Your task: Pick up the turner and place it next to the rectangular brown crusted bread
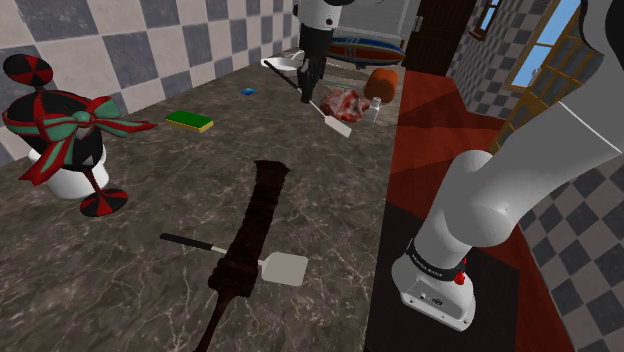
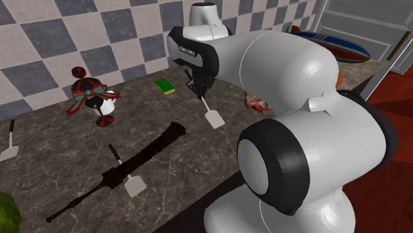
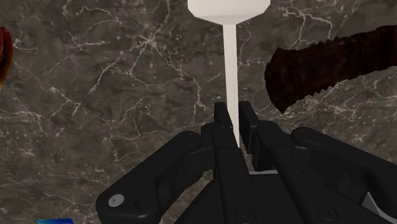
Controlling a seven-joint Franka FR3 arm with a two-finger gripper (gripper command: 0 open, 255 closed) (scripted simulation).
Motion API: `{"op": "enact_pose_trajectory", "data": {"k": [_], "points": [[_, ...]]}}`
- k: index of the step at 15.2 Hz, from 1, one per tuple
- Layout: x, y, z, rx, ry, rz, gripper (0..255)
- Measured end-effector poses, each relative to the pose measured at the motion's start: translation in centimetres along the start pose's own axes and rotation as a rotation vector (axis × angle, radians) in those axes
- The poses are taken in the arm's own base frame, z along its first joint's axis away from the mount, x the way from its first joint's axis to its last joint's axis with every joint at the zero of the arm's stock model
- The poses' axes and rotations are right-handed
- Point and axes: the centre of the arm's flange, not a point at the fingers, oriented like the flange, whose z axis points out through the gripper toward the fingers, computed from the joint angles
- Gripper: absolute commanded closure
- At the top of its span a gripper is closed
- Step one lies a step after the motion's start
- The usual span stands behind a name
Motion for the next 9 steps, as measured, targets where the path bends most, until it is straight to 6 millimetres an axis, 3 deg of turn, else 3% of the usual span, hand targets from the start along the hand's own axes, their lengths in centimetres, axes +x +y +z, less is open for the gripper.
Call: {"op": "enact_pose_trajectory", "data": {"k": [3, 9], "points": [[-0.7, 2.5, -0.1, 0.000, 0.000, 0.001, 255], [-3.3, 10.0, -0.7, 0.000, 0.000, 0.001, 255]]}}
